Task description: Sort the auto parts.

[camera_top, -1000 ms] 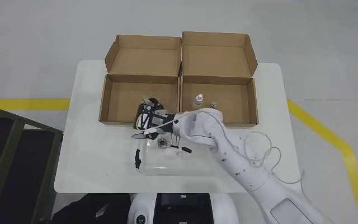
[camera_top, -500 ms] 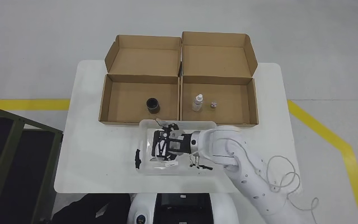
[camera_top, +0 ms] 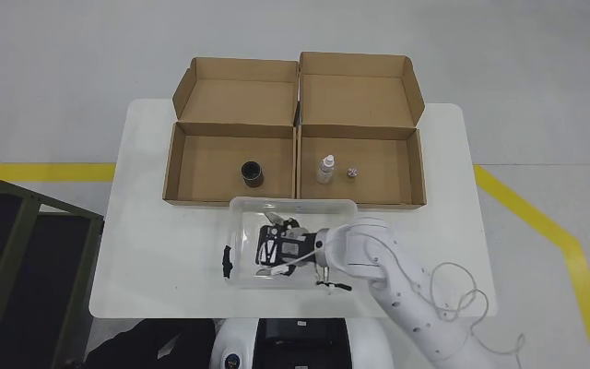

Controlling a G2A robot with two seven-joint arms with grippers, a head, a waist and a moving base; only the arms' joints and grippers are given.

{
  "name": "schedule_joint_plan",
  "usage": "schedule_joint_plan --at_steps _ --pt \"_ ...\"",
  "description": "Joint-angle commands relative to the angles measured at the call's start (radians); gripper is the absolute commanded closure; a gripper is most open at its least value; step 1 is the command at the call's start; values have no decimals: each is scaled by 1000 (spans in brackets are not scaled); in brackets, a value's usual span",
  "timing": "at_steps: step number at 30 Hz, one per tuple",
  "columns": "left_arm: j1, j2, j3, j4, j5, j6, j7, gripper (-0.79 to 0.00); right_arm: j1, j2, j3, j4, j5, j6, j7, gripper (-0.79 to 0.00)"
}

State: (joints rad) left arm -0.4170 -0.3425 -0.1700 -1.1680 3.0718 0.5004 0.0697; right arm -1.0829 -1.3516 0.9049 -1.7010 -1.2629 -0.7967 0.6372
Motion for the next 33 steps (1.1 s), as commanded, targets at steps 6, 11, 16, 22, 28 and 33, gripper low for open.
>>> schedule_joint_plan --at_steps 6,11,16,22,28,33 --pt "0 0 0 0 0 0 0 -785 36 -4 -30 73 -31 35 -30 -720" --pt "0 0 0 0 0 0 0 -785 60 -8 -56 121 -59 49 -49 -683" --pt "0 0 0 0 0 0 0 -785 78 -10 -65 161 -77 63 -77 -600" --pt "0 0 0 0 0 0 0 -785 93 -11 -74 193 -99 71 -112 -499" --pt "0 0 0 0 0 0 0 -785 101 -11 -83 206 -121 85 -132 -397" --pt "0 0 0 0 0 0 0 -785 102 -10 -85 214 -114 84 -142 -339"
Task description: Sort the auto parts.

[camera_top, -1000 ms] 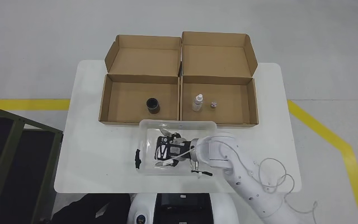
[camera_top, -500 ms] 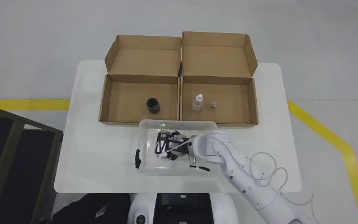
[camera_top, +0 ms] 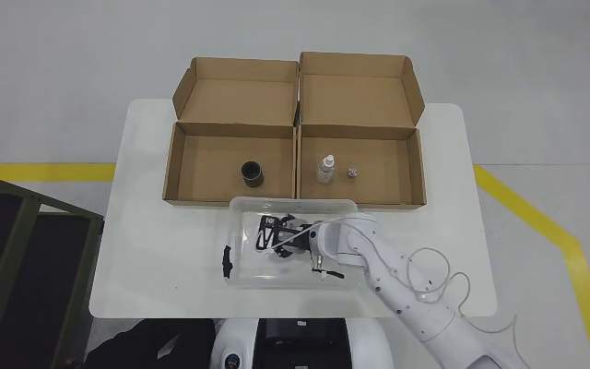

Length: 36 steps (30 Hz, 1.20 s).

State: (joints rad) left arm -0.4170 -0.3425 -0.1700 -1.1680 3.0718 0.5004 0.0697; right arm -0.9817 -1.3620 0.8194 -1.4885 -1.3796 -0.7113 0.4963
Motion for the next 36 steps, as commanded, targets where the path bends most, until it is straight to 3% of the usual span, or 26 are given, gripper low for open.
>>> schedule_joint_plan --at_steps 1,6,8,24,29,36 --pt "0 0 0 0 0 0 0 -785 1 1 1 2 5 -2 -2 -311" --pt "0 0 0 0 0 0 0 -785 -1 2 4 -7 19 -5 -2 -65" --pt "0 0 0 0 0 0 0 -785 0 3 3 -18 16 -3 2 0" --pt "0 0 0 0 0 0 0 -785 -24 18 40 -220 64 -21 34 0" --pt "0 0 0 0 0 0 0 -785 -27 20 68 -248 165 -36 -24 0" --pt "0 0 0 0 0 0 0 -785 12 18 97 -282 183 2 -132 0"
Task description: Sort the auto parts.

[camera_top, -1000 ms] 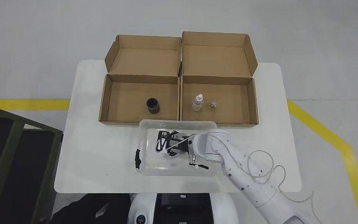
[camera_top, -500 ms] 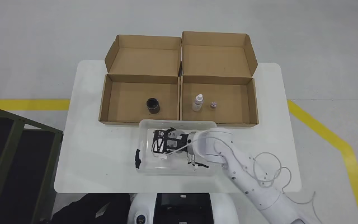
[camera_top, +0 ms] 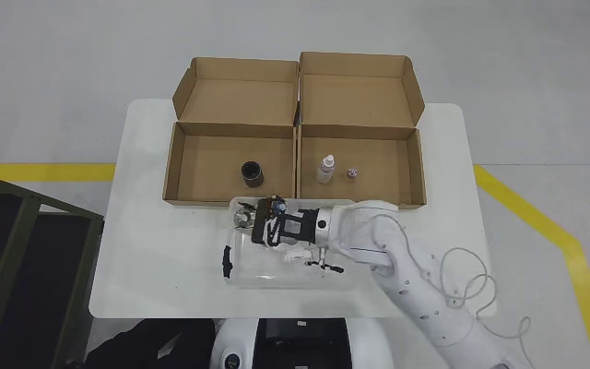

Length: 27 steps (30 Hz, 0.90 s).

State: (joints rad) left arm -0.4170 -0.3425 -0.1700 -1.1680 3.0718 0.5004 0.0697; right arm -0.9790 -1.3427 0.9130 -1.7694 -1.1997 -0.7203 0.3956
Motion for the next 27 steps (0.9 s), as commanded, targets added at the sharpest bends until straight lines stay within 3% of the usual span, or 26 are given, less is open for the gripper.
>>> schedule_joint_plan --at_steps 1,16,27 --pt "0 0 0 0 0 0 0 -785 18 -4 5 -1 -1 23 -53 0" --pt "0 0 0 0 0 0 0 -785 62 -35 1 35 51 178 -413 0" --pt "0 0 0 0 0 0 0 -785 30 -26 68 -60 76 105 -504 0"
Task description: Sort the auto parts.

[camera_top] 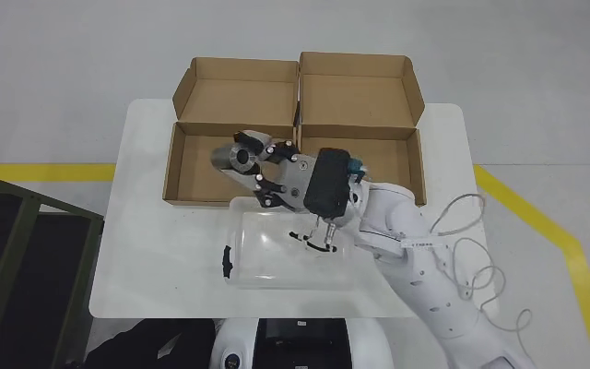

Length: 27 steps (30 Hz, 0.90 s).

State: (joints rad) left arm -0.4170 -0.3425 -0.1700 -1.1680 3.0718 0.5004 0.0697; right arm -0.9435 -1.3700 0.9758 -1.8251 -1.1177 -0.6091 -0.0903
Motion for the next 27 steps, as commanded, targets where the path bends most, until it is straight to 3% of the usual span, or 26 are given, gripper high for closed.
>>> schedule_joint_plan --at_steps 1,12,27 --pt "0 0 0 0 0 0 0 -785 -12 2 9 -10 -9 -11 -37 0" --pt "0 0 0 0 0 0 0 -785 -34 2 18 -11 -37 -42 -137 0" --pt "0 0 0 0 0 0 0 -785 9 -12 -49 113 -47 -30 -32 0"
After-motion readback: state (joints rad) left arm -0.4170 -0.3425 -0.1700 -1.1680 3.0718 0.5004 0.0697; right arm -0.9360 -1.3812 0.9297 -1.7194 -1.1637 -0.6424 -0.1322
